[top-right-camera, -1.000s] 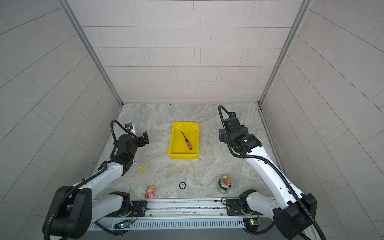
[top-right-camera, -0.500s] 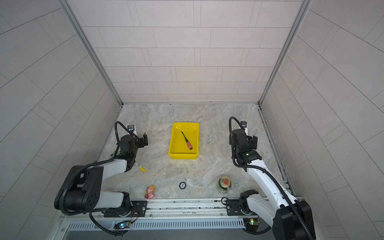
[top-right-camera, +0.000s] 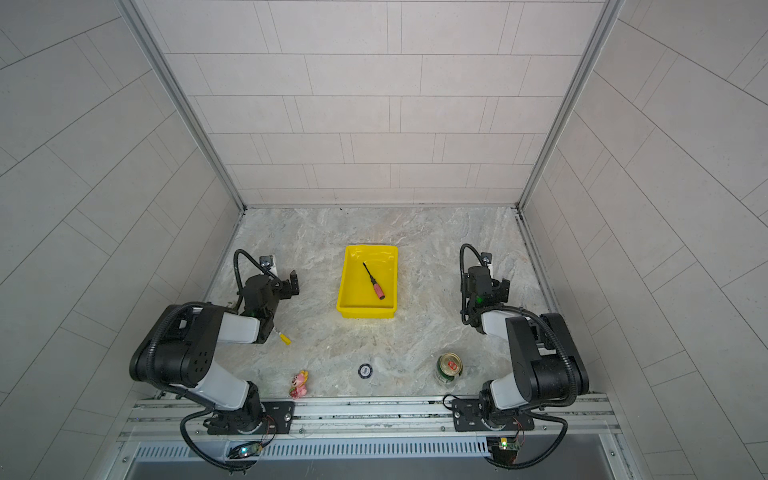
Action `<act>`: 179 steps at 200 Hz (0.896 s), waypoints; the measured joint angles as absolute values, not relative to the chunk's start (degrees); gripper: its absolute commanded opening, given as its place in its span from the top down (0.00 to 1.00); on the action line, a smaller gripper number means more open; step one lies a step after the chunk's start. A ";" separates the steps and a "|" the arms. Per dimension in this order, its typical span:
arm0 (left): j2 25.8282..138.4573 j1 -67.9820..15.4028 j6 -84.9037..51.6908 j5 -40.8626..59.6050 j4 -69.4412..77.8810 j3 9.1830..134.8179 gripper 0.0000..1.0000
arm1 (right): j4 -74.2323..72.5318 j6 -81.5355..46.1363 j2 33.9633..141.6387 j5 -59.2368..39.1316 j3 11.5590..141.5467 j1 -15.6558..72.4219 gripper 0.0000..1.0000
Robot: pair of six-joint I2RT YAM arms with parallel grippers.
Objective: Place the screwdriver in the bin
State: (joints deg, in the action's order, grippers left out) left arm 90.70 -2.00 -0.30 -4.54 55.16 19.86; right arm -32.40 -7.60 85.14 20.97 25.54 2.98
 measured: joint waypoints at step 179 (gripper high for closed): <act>90.96 -1.39 -0.16 -2.96 52.21 22.28 0.00 | -42.41 -4.89 87.00 20.91 23.88 5.45 0.01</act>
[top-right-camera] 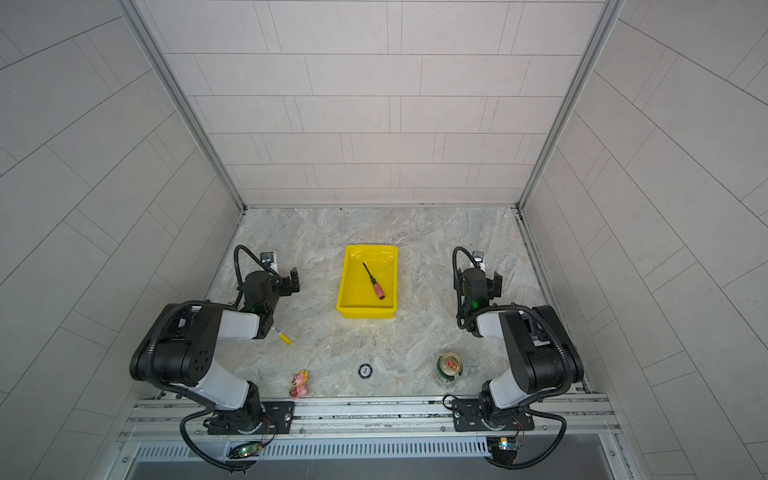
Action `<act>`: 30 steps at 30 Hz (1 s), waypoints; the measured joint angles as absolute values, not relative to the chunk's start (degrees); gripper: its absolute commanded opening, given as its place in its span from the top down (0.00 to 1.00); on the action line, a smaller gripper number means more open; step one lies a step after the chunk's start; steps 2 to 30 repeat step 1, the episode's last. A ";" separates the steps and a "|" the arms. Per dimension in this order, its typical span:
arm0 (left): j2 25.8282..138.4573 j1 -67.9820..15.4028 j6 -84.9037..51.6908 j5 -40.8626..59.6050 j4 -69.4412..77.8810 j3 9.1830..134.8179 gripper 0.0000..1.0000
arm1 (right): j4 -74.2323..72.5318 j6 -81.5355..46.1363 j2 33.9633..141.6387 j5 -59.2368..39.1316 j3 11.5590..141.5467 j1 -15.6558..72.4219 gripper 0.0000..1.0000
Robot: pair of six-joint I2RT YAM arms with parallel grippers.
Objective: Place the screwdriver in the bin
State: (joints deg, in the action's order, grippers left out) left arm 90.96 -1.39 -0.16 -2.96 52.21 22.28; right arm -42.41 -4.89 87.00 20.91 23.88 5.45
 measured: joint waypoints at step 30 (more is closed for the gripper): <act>90.96 -1.39 -0.19 -2.96 52.16 22.28 0.00 | -42.41 -4.89 87.00 20.88 23.88 5.45 0.01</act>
